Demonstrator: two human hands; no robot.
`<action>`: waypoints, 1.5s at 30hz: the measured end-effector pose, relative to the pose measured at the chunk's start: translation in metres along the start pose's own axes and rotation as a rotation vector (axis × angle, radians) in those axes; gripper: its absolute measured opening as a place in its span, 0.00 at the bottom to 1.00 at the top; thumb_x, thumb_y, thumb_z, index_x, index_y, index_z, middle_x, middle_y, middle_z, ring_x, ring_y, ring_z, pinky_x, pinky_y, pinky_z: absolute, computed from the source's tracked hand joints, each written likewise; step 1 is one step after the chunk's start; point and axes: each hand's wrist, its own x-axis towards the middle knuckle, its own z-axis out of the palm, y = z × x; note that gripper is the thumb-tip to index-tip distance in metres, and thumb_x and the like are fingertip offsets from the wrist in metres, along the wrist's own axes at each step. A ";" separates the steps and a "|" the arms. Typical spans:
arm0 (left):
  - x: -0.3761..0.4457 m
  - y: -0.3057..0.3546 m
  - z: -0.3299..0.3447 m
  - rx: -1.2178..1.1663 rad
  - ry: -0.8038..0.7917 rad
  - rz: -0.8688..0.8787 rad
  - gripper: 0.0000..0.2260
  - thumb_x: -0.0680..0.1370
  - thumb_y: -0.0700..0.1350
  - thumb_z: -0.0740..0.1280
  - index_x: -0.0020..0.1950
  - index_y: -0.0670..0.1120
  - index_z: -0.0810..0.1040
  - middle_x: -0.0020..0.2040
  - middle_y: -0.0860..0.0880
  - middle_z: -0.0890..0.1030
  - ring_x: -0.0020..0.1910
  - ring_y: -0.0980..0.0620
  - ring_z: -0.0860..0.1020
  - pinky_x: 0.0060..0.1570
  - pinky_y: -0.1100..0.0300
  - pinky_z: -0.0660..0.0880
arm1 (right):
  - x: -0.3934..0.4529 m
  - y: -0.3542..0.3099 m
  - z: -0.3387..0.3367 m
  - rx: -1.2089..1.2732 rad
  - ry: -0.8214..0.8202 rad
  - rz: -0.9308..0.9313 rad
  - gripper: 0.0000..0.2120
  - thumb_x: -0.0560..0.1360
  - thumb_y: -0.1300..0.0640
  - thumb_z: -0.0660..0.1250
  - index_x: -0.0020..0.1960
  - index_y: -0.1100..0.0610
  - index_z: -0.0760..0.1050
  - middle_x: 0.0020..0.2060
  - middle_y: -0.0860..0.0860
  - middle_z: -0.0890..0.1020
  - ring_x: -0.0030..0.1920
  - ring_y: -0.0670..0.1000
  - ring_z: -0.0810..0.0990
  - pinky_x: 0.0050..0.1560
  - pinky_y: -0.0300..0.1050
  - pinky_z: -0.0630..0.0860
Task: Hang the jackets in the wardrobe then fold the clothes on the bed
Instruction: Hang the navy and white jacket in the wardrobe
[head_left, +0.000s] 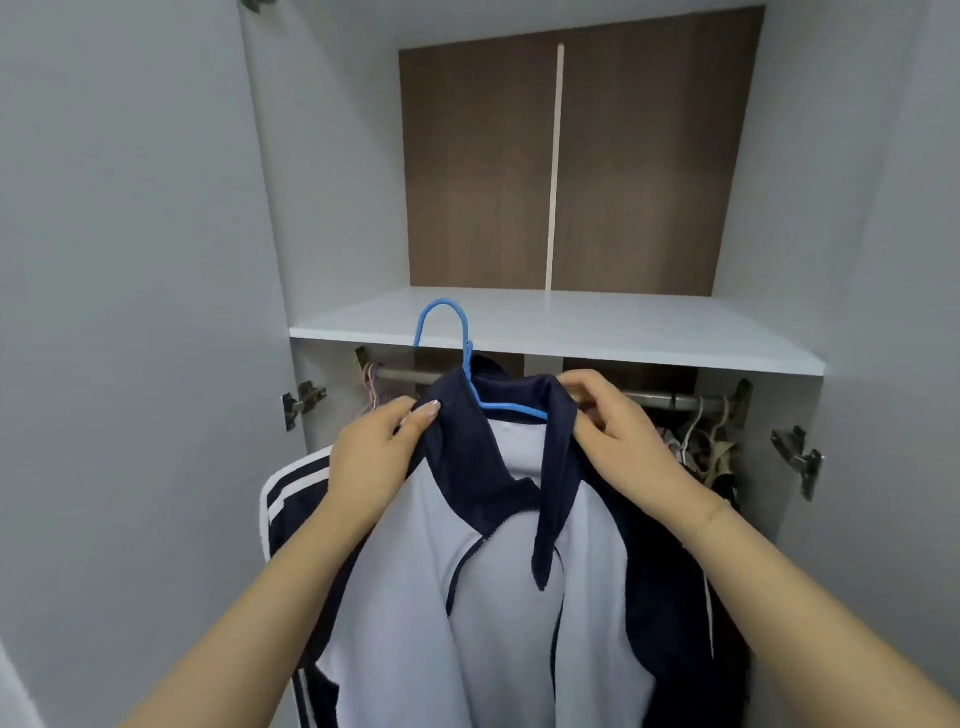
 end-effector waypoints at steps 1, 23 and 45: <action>0.013 0.001 -0.001 -0.069 -0.009 -0.022 0.21 0.81 0.56 0.61 0.37 0.41 0.66 0.31 0.48 0.70 0.34 0.48 0.68 0.37 0.53 0.63 | 0.008 -0.004 -0.003 -0.080 -0.021 -0.087 0.11 0.79 0.51 0.59 0.61 0.45 0.71 0.54 0.41 0.76 0.52 0.45 0.78 0.50 0.47 0.77; 0.353 0.047 0.076 0.107 -0.006 0.331 0.12 0.82 0.54 0.60 0.57 0.50 0.79 0.51 0.50 0.82 0.53 0.45 0.78 0.46 0.56 0.68 | 0.293 0.042 -0.080 -0.577 0.483 0.048 0.15 0.77 0.50 0.62 0.32 0.47 0.73 0.27 0.44 0.74 0.34 0.48 0.73 0.30 0.42 0.62; 0.428 -0.062 0.215 0.090 -0.489 -0.029 0.08 0.74 0.47 0.75 0.45 0.43 0.83 0.37 0.51 0.80 0.41 0.53 0.77 0.44 0.64 0.69 | 0.381 0.183 -0.036 -0.589 -0.241 0.313 0.09 0.73 0.67 0.64 0.42 0.53 0.73 0.38 0.47 0.75 0.43 0.51 0.74 0.40 0.37 0.71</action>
